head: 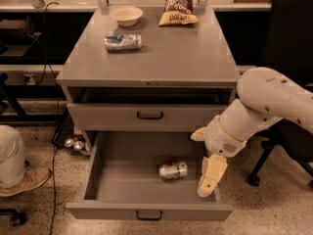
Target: Pick 7up can from middle drawer and place on counter
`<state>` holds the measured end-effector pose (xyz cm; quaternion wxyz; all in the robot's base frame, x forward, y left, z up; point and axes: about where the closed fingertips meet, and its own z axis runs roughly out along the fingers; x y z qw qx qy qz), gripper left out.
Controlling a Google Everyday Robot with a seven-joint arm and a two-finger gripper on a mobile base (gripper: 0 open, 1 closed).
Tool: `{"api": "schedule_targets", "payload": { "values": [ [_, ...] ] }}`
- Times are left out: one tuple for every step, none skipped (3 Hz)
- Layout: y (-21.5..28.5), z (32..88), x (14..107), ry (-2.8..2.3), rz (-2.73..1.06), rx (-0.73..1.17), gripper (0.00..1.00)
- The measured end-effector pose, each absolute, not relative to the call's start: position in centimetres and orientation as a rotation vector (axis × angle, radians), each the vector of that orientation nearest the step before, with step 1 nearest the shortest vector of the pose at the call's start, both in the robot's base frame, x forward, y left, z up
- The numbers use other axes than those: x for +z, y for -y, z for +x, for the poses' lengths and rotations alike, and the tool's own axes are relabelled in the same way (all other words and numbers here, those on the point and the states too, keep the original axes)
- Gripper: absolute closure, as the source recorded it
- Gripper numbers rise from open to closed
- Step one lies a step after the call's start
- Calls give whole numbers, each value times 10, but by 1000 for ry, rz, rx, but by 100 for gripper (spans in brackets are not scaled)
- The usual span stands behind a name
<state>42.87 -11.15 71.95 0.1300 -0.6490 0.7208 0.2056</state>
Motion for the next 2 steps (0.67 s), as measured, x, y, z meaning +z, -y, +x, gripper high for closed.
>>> {"api": "schedule_targets", "payload": {
  "values": [
    [111, 429, 719, -2094, -1886, 597, 0],
    [111, 446, 691, -2076, -1861, 589, 0]
  ]
}}
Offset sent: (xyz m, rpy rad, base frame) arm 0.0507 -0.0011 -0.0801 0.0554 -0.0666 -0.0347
